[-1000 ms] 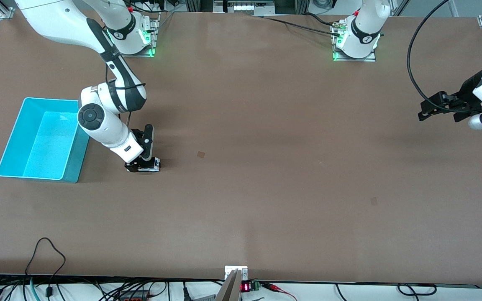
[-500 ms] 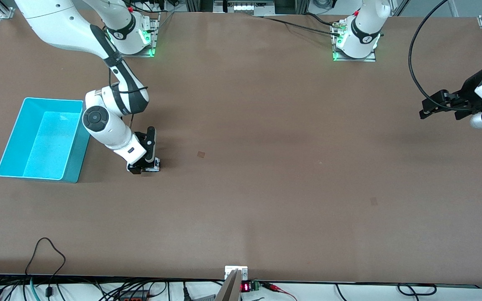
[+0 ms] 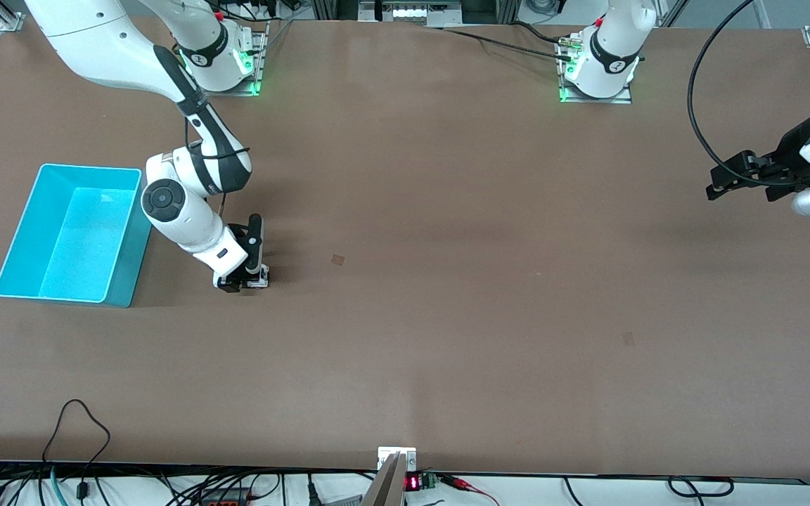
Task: Wind and store white jeep toy
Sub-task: 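Lower the right gripper and grasp the jeep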
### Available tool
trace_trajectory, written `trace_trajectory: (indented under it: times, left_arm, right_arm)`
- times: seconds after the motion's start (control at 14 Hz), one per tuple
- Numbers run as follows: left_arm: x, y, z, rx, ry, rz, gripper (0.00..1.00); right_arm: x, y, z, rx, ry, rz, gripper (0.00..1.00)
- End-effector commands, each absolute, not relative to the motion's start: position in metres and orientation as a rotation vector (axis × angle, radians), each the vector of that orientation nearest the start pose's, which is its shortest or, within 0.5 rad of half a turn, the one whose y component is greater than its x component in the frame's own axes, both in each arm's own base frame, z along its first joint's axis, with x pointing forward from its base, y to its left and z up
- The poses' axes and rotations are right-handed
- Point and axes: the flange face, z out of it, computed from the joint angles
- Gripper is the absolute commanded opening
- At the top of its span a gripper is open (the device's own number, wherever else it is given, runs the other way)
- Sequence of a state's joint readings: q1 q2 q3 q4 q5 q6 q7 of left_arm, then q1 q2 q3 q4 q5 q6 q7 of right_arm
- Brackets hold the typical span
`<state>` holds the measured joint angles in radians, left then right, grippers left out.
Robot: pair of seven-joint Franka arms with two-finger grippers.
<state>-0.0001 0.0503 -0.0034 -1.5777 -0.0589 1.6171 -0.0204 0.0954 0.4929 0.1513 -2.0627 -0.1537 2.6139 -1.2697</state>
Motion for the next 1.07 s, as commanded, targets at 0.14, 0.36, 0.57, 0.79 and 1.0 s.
trace_trajectory:
  times: [0.14, 0.36, 0.57, 0.79, 1.0]
  left_arm:
    - [0.574, -0.011, 0.605, -3.173, -0.032, -0.016, 1.0]
    - [0.576, -0.012, 0.607, -3.173, -0.03, -0.055, 1.0]
    - [0.577, -0.01, 0.606, -3.173, -0.035, -0.057, 1.0]
    - [0.577, -0.007, 0.605, -3.173, -0.042, -0.053, 1.0]
    - [0.576, -0.008, 0.607, -3.173, -0.04, -0.057, 1.0]
  right_arm:
    - [0.582, 0.148, 0.201, 2.117, 2.254, 0.082, 0.0]
    - [0.586, 0.144, 0.211, 2.105, 2.248, 0.103, 0.0]
    - [0.59, 0.141, 0.223, 2.1, 2.234, 0.115, 0.0]
    - [0.593, 0.139, 0.258, 2.097, 2.216, 0.104, 0.0]
    - [0.594, 0.122, 0.298, 2.125, 2.17, 0.089, 0.0]
